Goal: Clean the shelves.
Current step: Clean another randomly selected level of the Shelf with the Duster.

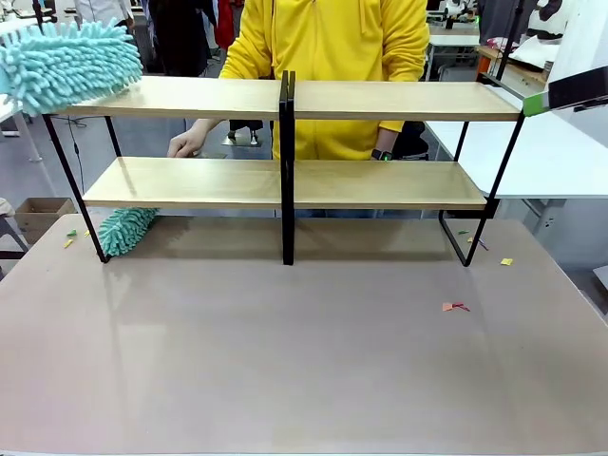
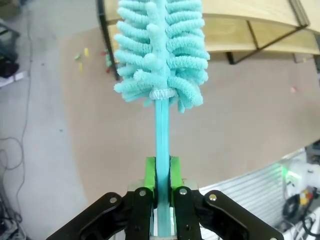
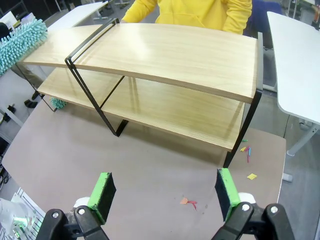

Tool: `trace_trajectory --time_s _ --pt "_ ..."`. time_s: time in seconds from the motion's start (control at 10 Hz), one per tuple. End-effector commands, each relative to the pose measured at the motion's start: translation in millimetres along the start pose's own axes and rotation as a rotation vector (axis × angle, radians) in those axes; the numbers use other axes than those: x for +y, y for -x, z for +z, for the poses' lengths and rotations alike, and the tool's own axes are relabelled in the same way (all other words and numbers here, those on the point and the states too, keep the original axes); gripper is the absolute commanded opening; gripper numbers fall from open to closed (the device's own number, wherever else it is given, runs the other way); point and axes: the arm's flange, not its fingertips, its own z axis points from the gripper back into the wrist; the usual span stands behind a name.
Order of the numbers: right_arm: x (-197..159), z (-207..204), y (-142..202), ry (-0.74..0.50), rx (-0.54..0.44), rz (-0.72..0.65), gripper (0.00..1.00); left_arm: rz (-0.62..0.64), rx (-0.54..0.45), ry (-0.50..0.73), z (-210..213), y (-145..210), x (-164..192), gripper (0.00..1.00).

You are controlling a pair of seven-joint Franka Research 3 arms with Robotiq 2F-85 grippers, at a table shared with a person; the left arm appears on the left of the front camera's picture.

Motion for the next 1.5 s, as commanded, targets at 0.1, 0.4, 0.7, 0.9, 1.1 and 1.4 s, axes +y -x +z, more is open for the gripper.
trace_trajectory --time_s 0.1,0.4,0.7,0.9,1.1,1.4 --pt "-1 0 0 -0.004 -0.001 -0.002 1.0 0.016 0.004 -0.179 9 16 -7 0.13" --pt "-1 0 0 -0.004 -0.001 -0.002 1.0 -0.06 0.068 -0.139 5 15 -18 0.13" --pt "-1 0 0 -0.004 -0.001 -0.002 1.0 -0.056 0.05 -0.12 0 10 -21 0.13" --pt "-1 0 0 -0.004 -0.001 -0.002 1.0 -0.053 0.076 -0.155 -5 9 -20 0.13" --pt "-1 0 0 -0.004 -0.001 -0.002 1.0 0.001 0.032 -0.267 -2 7 -19 0.13" --pt "-1 0 0 -0.004 -0.001 -0.002 1.0 0.056 -0.108 -0.429 10 8 -25 0.13"
